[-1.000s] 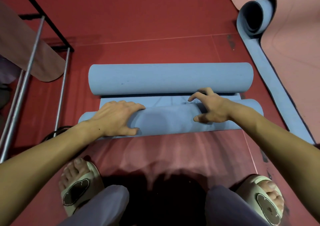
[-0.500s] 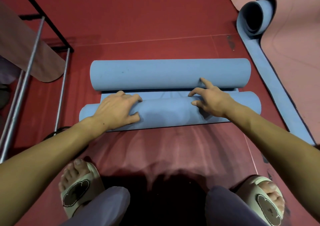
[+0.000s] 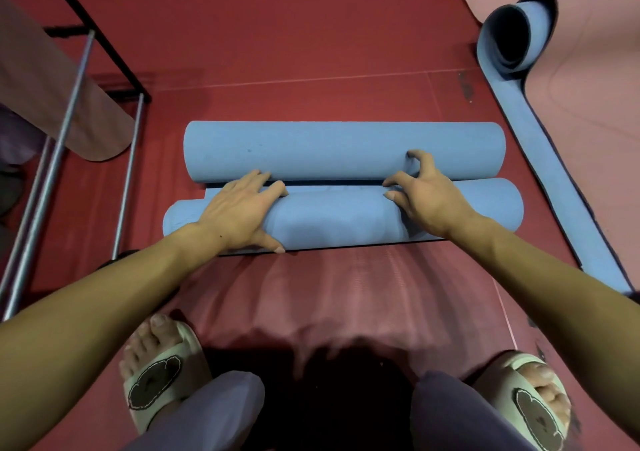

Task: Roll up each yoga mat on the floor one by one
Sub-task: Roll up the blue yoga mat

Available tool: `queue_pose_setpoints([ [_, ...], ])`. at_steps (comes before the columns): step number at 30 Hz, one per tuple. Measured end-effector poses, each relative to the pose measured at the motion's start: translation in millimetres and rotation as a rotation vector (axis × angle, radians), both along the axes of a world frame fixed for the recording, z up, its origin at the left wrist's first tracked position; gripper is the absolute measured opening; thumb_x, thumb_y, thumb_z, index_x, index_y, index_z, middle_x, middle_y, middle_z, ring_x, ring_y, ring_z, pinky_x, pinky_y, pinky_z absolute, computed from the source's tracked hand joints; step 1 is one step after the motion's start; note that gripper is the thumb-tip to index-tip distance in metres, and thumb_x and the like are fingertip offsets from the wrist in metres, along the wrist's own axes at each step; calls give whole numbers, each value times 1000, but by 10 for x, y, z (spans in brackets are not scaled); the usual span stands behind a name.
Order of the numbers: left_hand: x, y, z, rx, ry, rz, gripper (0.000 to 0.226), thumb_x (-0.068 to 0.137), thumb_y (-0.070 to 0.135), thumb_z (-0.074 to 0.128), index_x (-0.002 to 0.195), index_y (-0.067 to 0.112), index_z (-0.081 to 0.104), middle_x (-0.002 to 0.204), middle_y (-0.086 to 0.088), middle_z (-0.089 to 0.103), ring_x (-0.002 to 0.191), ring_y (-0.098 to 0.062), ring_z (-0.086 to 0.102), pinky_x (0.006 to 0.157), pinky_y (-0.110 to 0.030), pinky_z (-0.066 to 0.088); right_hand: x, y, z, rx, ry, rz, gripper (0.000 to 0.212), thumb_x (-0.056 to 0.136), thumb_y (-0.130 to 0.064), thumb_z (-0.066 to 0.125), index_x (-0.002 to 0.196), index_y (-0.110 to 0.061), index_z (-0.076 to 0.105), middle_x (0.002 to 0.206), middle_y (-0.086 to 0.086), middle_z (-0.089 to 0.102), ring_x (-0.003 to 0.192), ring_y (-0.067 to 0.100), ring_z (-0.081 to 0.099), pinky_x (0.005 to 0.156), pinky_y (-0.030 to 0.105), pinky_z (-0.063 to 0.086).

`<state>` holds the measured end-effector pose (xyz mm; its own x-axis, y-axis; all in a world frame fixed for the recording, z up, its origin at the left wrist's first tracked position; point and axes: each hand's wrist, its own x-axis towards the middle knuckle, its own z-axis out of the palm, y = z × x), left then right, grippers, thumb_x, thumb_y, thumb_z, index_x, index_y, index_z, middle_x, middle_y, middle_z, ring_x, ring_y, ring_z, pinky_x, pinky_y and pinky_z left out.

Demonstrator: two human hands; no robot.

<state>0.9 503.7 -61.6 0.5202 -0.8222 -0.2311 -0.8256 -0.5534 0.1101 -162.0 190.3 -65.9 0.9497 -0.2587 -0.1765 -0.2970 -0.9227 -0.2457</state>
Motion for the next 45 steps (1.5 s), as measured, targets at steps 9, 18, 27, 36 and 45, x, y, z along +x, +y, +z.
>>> queue_pose_setpoints([
  [9, 19, 15, 5, 78, 124, 45, 110, 47, 84, 76, 136, 35, 33, 167, -17, 22, 154, -40, 24, 119, -52, 35, -83, 96, 88, -27, 113, 72, 87, 77, -97, 35, 132, -30, 44, 145, -2, 50, 133, 29, 50, 113, 65, 31],
  [18, -70, -15, 36, 123, 49, 71, 120, 53, 82, 83, 147, 32, 27, 163, -17, 28, 154, -34, 26, 121, -51, 30, 84, 101, 164, -68, 295, 117, 127, 45, -89, 80, 143, -28, 29, 175, 8, -1, 160, 32, 14, 120, 73, 18],
  [27, 88, -128, 142, 192, 171, 103, 107, 57, 76, 84, 143, 39, 31, 165, -14, 24, 146, -36, 37, 112, -52, 39, 99, 17, 161, -164, 321, 148, 134, 52, -105, 54, 160, -34, 19, 175, 8, -1, 159, 36, 8, 122, 73, 14],
  [36, 66, -187, 48, 216, -15, 73, 115, 51, 84, 80, 145, 32, 38, 133, -1, 47, 122, -26, 47, 92, -44, 42, 79, 31, 125, -201, 234, 125, 130, 43, -91, 78, 154, -41, 34, 152, 7, 34, 129, 37, 49, 113, 60, 37],
  [45, 36, -124, 202, 236, 145, 6, 96, 44, 92, 72, 126, 46, 53, 107, 18, 63, 100, -16, 63, 79, -41, 56, 100, 49, 297, -69, 428, 158, 114, 34, -88, 74, 138, -50, 47, 120, -8, 56, 110, 25, 60, 91, 48, 54],
])
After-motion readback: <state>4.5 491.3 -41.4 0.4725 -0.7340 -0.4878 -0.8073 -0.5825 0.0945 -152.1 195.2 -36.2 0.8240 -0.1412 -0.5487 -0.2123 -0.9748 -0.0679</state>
